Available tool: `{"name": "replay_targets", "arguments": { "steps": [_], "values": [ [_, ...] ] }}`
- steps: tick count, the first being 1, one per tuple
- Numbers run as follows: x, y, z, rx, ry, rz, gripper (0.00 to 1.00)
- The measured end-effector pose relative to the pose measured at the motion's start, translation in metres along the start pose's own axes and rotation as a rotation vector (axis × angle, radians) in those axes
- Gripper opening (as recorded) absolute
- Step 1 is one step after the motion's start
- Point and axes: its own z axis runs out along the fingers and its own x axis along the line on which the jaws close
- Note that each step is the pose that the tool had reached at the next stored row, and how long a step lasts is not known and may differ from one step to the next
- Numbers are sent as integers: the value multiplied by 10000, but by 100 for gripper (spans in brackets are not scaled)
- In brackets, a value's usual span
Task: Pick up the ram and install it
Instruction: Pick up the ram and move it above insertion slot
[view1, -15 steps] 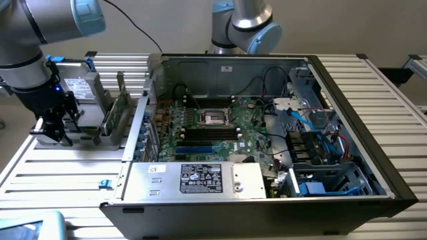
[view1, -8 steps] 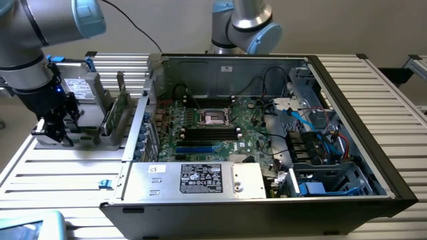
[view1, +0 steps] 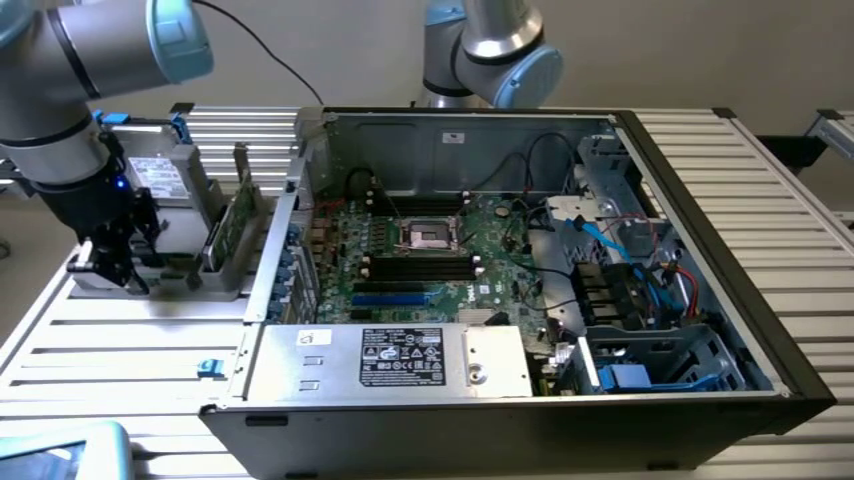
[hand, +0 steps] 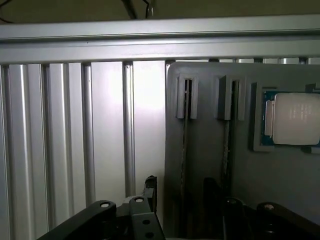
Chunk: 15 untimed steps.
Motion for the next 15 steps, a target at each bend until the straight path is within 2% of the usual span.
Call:
{"name": "replay_targets", "arguments": {
  "steps": [2, 3, 6, 7, 9, 15],
  "values": [
    [-2, 2, 2, -2, -2, 1, 42],
    [-4, 3, 3, -1, -2, 2, 42],
    [-5, 3, 2, 13, -5, 1, 24],
    [-4, 4, -9, 22, -5, 2, 24],
    [-3, 5, -55, 46, -4, 3, 13],
    [2, 10, -268, 108, -6, 4, 13]
  ]
}}
